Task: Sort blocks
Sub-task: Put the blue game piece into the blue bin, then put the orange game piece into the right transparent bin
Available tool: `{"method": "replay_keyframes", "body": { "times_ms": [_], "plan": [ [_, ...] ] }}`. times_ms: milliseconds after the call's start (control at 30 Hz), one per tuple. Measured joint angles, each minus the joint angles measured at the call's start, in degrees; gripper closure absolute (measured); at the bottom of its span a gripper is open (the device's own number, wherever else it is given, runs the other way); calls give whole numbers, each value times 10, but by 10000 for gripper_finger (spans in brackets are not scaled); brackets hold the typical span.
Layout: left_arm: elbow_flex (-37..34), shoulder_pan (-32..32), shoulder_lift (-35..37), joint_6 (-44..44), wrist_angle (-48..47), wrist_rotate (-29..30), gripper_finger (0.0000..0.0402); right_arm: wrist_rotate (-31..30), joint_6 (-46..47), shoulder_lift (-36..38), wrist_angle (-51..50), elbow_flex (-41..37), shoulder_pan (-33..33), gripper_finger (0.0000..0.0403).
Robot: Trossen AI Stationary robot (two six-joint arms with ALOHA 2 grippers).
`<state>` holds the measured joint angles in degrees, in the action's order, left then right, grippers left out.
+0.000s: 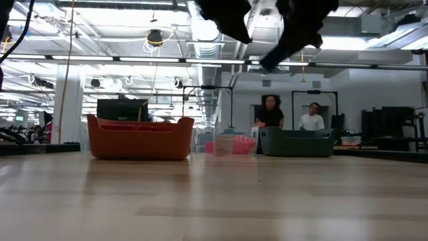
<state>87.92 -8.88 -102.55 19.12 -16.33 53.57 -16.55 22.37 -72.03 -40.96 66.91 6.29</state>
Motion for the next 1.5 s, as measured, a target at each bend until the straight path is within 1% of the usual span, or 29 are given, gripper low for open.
{"method": "replay_keyframes", "body": {
  "times_ms": [100, 333, 400, 467, 567, 667, 733, 867, 933, 1000, 1067, 1133, 1200, 1300, 1367, 1433, 1500],
  "plan": [
    [0, 12, 4, -21, -14, -11, 143, 0, -15, -10, -33, 0, 56, 335],
    [0, 26, 6, -45, -30, -13, 143, 4, -83, -55, -20, 0, 201, 334],
    [0, 26, 11, -54, -40, -15, 143, 27, -95, -74, -10, 0, 244, 333],
    [0, 26, 18, -66, -49, -20, 143, 65, -111, -96, -1, 0, 281, 332],
    [0, 26, 29, -72, -59, -25, 143, 95, -128, -133, 16, 0, 321, 322],
    [0, 27, 42, -79, -69, -30, 143, 149, -139, -167, 27, 0, 347, 296],
    [0, 29, 51, -96, -75, -45, 143, 178, -138, -184, 28, 0, 359, 267],
    [0, 29, 60, -118, -90, -73, 143, 187, -128, -201, 16, 0, 367, 202],
    [0, 29, 60, -120, -100, -84, 143, 188, -125, -197, 9, 0, 369, 176],
    [0, 29, 60, -129, -123, -92, 143, 188, -131, -178, 11, 0, 365, 160],
    [0, 29, 60, -152, -152, -112, 143, 182, -150, -146, 12, 0, 350, 156],
    [0, 29, 60, -174, -174, -141, 143, 181, -167, -107, 12, 0, 324, 157],
    [0, 29, 60, -187, -178, -168, 143, 183, -179, -67, 13, 0, 284, 161],
    [0, 29, 60, -198, -166, -190, 143, 192, -197, -9, 23, -7, 204, 167],
    [0, 29, 60, -200, -160, -191, 142, 193, -198, 27, 35, -22, 140, 171],
    [0, 31, 60, -201, -160, -190, 142, 193, -192, 53, 45, -40, 70, 174],
    [0, 33, 60, -203, -161, -190, 142, 193, -166, 73, 50, -66, -5, 174]
  ]
}}
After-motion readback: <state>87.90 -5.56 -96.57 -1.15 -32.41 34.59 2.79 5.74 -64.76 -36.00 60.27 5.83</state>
